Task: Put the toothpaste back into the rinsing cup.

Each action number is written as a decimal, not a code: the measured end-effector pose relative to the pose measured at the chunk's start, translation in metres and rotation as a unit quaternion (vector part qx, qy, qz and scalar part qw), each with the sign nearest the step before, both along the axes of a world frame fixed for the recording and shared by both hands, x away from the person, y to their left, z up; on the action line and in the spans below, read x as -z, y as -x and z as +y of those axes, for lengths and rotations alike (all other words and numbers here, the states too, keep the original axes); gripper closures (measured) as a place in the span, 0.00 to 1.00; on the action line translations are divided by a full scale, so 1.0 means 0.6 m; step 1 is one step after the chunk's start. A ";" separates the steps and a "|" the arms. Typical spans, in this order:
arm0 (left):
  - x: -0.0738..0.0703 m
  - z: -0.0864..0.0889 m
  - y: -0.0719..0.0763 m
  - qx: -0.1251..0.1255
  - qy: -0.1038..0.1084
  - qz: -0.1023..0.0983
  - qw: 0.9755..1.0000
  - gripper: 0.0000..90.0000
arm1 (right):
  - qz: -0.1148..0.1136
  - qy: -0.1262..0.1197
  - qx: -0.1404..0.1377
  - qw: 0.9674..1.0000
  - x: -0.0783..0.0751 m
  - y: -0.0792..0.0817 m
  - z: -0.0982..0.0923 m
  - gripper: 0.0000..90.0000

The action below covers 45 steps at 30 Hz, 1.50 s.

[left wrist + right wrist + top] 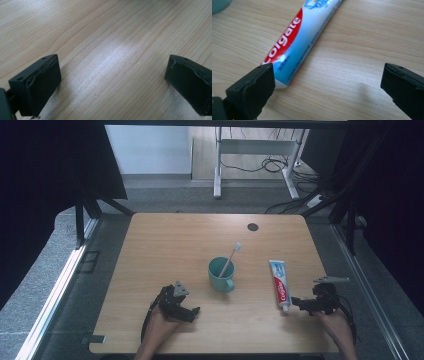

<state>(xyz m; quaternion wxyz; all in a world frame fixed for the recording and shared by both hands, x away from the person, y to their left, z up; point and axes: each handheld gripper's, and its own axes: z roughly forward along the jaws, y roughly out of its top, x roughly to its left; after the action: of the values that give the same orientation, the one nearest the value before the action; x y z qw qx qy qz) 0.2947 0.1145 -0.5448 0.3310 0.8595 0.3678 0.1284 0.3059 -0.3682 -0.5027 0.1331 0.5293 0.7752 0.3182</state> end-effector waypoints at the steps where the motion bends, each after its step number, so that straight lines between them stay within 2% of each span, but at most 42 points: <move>1: 0.000 0.000 0.000 0.000 0.000 0.000 1.000 0.00 | 0.007 -0.004 -0.001 1.000 -0.003 -0.003 0.003 0.00; 6: 0.000 0.000 0.000 0.000 0.000 0.000 1.000 0.01 | 0.020 -0.008 -0.007 1.000 -0.011 -0.014 0.009 0.00; 13: 0.000 0.000 0.000 0.000 0.000 -0.001 1.000 0.01 | 0.048 0.007 -0.016 0.999 -0.017 -0.033 0.027 0.00; 19: 0.000 0.000 0.000 0.000 0.000 -0.001 1.000 0.01 | 0.054 0.014 -0.020 0.998 -0.020 -0.042 0.038 0.03; 24: 0.000 0.000 0.001 -0.001 0.001 -0.001 1.000 0.01 | 0.058 -0.007 -0.026 0.998 -0.027 -0.048 0.039 0.23; 25: 0.000 0.000 0.001 -0.001 0.001 -0.001 1.000 0.01 | 0.058 -0.009 -0.028 0.998 -0.031 -0.051 0.041 0.30; 27: 0.000 0.000 0.001 -0.001 0.001 -0.001 1.000 0.01 | 0.057 -0.010 -0.028 0.998 -0.032 -0.052 0.042 0.33; 28: 0.000 0.000 0.001 -0.001 0.001 -0.001 1.000 0.01 | 0.057 -0.011 -0.027 0.998 -0.034 -0.054 0.043 0.37; 29: 0.000 0.000 0.001 -0.001 0.001 -0.001 1.000 0.01 | 0.059 -0.010 -0.028 0.998 -0.037 -0.057 0.045 0.45; 30: 0.000 0.000 0.001 -0.001 0.001 -0.001 1.000 0.01 | 0.059 -0.010 -0.028 0.998 -0.037 -0.057 0.045 0.45; 31: 0.000 0.000 0.001 -0.001 0.001 -0.001 1.000 0.01 | 0.060 -0.003 -0.029 0.998 -0.038 -0.062 0.048 0.57; 32: 0.000 0.000 0.001 -0.001 0.001 -0.001 1.000 0.01 | 0.060 -0.003 -0.029 0.998 -0.038 -0.062 0.048 0.57; 33: 0.000 0.000 0.001 -0.001 0.001 -0.001 1.000 0.01 | 0.061 0.001 -0.032 0.998 -0.039 -0.064 0.050 0.61; 40: 0.000 0.000 0.001 -0.001 0.001 -0.001 1.000 0.01 | 0.052 0.049 -0.028 0.997 -0.039 -0.090 0.060 0.95; 42: 0.000 0.000 0.001 -0.001 0.001 -0.001 1.000 0.01 | 0.056 0.064 -0.024 0.996 -0.037 -0.105 0.062 0.99; 45: 0.000 0.000 0.001 -0.001 0.002 0.000 1.000 0.01 | 0.067 0.078 -0.019 0.995 -0.033 -0.121 0.063 0.99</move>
<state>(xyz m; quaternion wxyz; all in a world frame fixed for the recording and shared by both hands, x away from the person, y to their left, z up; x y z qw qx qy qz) 0.2942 0.1144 -0.5446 0.3323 0.8585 0.3688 0.1286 0.3783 -0.3303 -0.4831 0.1159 0.5225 0.8146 0.2235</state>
